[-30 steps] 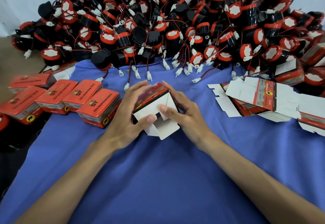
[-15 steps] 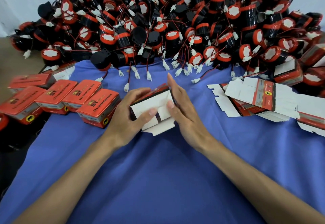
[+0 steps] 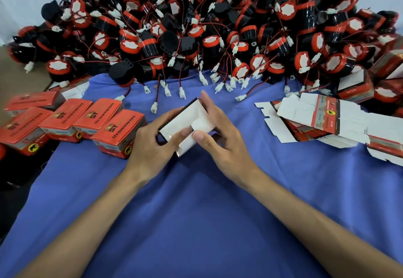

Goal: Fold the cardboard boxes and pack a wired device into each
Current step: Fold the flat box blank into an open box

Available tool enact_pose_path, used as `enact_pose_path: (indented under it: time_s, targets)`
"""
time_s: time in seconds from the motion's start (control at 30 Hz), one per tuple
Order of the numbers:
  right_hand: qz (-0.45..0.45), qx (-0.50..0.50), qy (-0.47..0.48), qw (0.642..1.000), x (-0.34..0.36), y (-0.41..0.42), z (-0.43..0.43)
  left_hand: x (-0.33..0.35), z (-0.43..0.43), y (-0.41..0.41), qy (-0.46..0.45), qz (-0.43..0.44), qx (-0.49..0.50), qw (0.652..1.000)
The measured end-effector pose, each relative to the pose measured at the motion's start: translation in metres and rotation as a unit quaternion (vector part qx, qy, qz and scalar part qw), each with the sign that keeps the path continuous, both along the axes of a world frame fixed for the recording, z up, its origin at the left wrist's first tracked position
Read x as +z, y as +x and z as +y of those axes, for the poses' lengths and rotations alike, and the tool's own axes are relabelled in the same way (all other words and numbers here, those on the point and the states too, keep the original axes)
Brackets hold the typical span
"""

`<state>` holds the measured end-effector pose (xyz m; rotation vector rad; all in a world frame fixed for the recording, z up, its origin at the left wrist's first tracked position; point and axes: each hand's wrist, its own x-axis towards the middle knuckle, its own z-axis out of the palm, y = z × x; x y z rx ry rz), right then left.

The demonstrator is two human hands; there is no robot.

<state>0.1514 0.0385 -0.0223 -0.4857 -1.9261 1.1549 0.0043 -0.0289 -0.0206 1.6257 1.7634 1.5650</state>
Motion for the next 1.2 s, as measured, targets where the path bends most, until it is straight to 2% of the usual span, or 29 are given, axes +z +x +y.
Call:
enact_pose_path:
  time_s: [0.2,0.27,0.4,0.53,0.57,0.77,0.87,1.2]
  targets:
    - [0.019,-0.037,-0.108,0.993,-0.007,-0.003,0.002,-0.003,0.000,0.007,0.008,0.013,0.018,1.000]
    - [0.015,-0.051,-0.096,0.994,-0.007,-0.003,0.001,-0.004,-0.001,0.010,0.018,0.026,0.024,0.999]
    - [0.031,-0.081,-0.055,0.995,-0.007,-0.005,-0.002,-0.008,-0.003,0.011,0.027,-0.038,-0.013,0.999]
    - [0.042,-0.093,-0.010,0.995,-0.005,-0.005,-0.002,-0.009,-0.001,0.014,0.020,0.067,-0.001,0.998]
    - [0.048,-0.090,-0.008,0.995,-0.005,-0.005,-0.002,-0.009,-0.001,0.014,0.010,0.065,-0.008,0.998]
    - [0.043,-0.033,-0.038,0.998,-0.007,-0.001,0.000,-0.006,0.001,0.007,-0.037,-0.102,-0.145,0.984]
    - [0.034,-0.026,-0.041,0.998,-0.006,-0.002,-0.002,-0.005,-0.001,0.005,-0.042,-0.158,-0.176,0.971]
    - [0.041,-0.056,-0.005,0.998,-0.008,-0.005,-0.001,-0.006,0.003,0.018,-0.014,-0.003,-0.046,0.999]
